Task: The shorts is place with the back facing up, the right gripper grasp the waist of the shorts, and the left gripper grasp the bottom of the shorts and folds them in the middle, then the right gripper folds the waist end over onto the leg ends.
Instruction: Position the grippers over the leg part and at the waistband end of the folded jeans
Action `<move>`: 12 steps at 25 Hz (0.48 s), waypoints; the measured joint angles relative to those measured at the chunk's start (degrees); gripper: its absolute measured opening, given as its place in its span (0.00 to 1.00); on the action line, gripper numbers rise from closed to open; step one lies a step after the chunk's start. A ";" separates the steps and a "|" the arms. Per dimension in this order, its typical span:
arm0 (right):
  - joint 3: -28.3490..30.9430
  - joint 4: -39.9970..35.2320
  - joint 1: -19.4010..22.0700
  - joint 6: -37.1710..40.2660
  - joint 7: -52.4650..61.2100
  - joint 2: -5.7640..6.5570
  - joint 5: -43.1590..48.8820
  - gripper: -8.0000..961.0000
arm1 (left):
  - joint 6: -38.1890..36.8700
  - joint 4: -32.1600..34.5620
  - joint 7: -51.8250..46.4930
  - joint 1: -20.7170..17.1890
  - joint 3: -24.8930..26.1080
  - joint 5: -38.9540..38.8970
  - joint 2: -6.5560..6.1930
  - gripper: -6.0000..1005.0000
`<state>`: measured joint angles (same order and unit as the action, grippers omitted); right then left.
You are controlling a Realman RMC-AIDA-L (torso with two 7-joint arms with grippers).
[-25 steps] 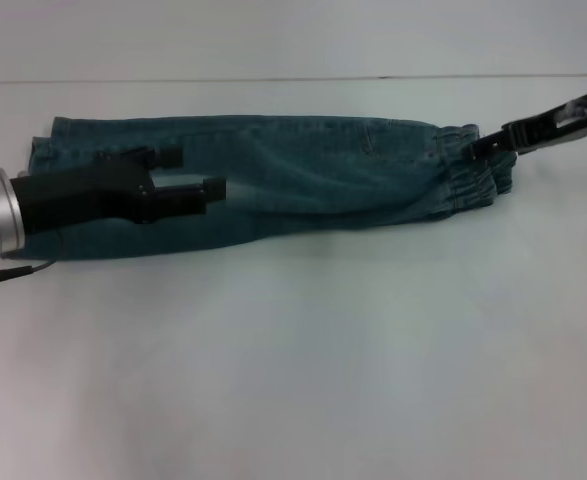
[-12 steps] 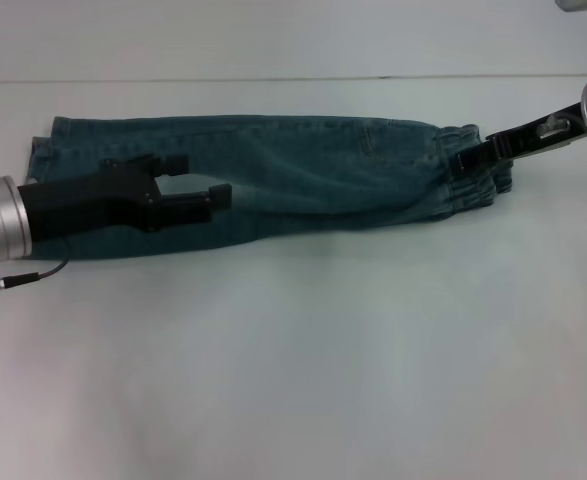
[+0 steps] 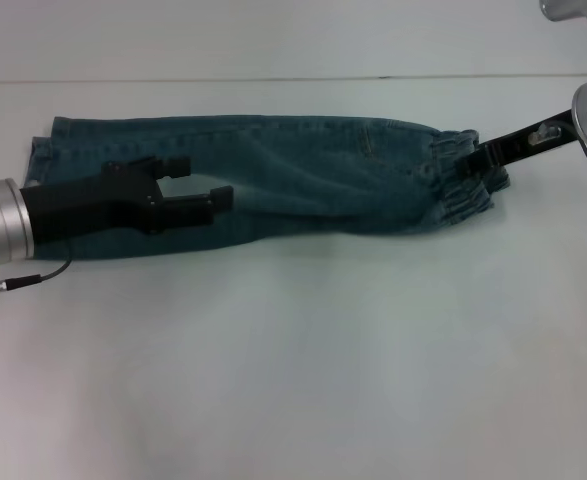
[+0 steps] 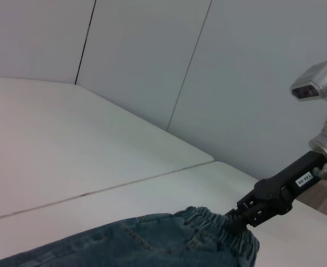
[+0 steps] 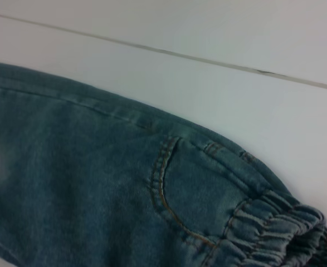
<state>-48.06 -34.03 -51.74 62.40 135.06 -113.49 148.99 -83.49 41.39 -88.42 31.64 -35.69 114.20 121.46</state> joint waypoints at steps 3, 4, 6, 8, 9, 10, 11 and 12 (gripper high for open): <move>-0.01 0.02 0.27 -0.18 -0.57 -0.12 -0.19 0.54 | 0.00 0.00 0.00 -0.06 0.00 0.00 0.01 0.94; -0.01 0.02 0.32 -0.20 -0.70 -0.16 -0.24 0.49 | 0.00 0.00 0.00 -0.08 0.00 0.00 0.01 0.94; -0.01 0.02 0.46 -0.24 -1.05 -0.32 -0.27 0.39 | 0.00 0.00 0.02 -0.12 0.00 0.00 0.04 0.94; -0.01 0.02 0.50 -0.31 -1.38 -0.54 -0.24 0.27 | 0.00 -0.13 0.08 -0.16 0.01 -0.01 0.09 0.94; -0.01 0.02 0.53 -0.37 -1.56 -0.64 -0.20 0.20 | 0.00 -0.35 0.20 -0.17 0.01 -0.02 0.09 0.94; -0.01 0.02 0.55 -0.43 -1.73 -0.74 -0.16 0.13 | 0.00 -0.61 0.37 -0.17 0.01 -0.05 0.09 0.94; -0.01 0.02 0.58 -0.49 -1.90 -0.79 -0.14 0.12 | 0.00 -0.85 0.52 -0.17 0.01 -0.08 0.09 0.94; -0.01 0.02 0.62 -0.58 -2.13 -0.84 -0.14 0.12 | 0.00 -1.05 0.64 -0.17 0.01 -0.12 0.10 0.94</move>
<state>-48.07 -34.01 -51.12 61.81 132.93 -114.33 148.84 -83.49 40.34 -87.78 31.47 -35.68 114.08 121.55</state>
